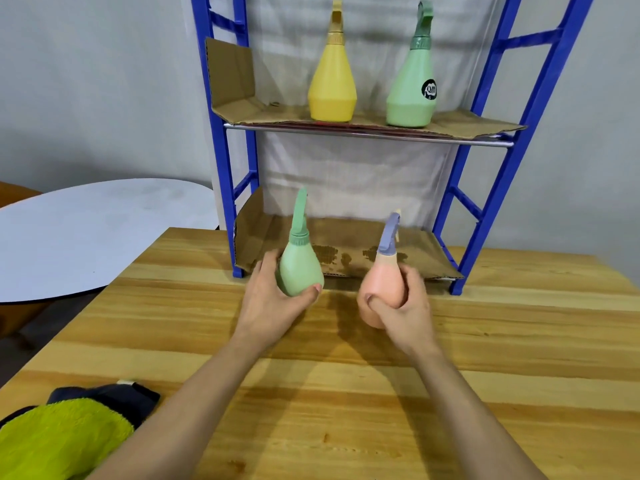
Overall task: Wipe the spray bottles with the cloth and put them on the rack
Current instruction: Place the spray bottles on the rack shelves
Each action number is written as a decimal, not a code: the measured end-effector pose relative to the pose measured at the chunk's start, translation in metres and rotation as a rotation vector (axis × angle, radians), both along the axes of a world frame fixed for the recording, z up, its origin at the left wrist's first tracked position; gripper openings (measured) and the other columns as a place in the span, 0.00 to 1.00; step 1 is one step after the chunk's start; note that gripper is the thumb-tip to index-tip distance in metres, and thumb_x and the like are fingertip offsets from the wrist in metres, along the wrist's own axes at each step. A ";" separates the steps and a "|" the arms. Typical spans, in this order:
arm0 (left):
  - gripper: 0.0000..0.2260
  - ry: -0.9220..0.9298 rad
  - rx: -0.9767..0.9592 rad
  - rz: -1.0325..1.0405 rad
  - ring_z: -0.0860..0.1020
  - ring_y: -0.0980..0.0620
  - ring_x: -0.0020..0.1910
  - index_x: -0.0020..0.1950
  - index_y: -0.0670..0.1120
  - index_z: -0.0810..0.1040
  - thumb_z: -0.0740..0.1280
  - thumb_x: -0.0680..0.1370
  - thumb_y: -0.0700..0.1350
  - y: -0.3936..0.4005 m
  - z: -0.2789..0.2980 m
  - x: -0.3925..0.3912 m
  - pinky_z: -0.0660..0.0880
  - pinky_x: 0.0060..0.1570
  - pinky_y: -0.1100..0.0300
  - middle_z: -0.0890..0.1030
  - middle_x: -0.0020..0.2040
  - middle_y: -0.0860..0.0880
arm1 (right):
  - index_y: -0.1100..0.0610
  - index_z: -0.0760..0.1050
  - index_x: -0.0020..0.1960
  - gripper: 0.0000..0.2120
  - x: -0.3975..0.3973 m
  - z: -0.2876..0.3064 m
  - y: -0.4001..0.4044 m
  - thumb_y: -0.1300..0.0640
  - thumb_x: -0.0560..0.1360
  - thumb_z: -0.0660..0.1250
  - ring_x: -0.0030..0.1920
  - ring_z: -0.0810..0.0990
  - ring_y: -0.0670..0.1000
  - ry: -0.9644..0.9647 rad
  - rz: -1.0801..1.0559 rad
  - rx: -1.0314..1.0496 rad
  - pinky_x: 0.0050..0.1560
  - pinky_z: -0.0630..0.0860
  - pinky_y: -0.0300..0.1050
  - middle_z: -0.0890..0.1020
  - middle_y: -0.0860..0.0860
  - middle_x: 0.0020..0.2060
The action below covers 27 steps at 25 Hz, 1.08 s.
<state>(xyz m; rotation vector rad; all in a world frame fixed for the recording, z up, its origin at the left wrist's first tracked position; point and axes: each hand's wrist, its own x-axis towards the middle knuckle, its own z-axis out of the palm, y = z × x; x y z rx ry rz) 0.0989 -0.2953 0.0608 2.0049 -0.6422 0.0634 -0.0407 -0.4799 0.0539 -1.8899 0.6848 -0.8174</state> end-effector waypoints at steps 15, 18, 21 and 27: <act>0.36 0.041 0.063 -0.027 0.78 0.47 0.60 0.70 0.52 0.68 0.80 0.67 0.57 -0.112 0.010 0.082 0.79 0.59 0.43 0.78 0.61 0.49 | 0.50 0.70 0.73 0.34 0.084 0.039 -0.112 0.55 0.70 0.78 0.59 0.78 0.50 0.043 0.081 0.020 0.50 0.75 0.41 0.78 0.48 0.61; 0.36 0.048 0.069 -0.031 0.77 0.46 0.62 0.70 0.50 0.68 0.80 0.68 0.56 -0.119 0.002 0.088 0.78 0.61 0.43 0.77 0.62 0.49 | 0.46 0.67 0.73 0.34 0.092 0.027 -0.115 0.58 0.71 0.77 0.62 0.75 0.50 0.068 0.122 -0.028 0.54 0.74 0.44 0.75 0.45 0.63; 0.39 0.027 0.078 -0.051 0.74 0.48 0.65 0.75 0.49 0.65 0.80 0.69 0.56 -0.117 -0.001 0.093 0.75 0.66 0.48 0.73 0.67 0.48 | 0.43 0.63 0.73 0.33 0.085 0.019 -0.114 0.54 0.73 0.74 0.61 0.73 0.49 0.134 0.066 -0.074 0.53 0.74 0.45 0.74 0.46 0.66; 0.41 -0.029 0.080 -0.106 0.72 0.51 0.65 0.77 0.51 0.63 0.80 0.70 0.55 -0.110 -0.006 0.091 0.73 0.65 0.52 0.72 0.68 0.51 | 0.42 0.60 0.73 0.42 0.073 0.010 -0.109 0.41 0.66 0.77 0.64 0.75 0.55 0.284 -0.052 -0.201 0.62 0.77 0.59 0.71 0.50 0.66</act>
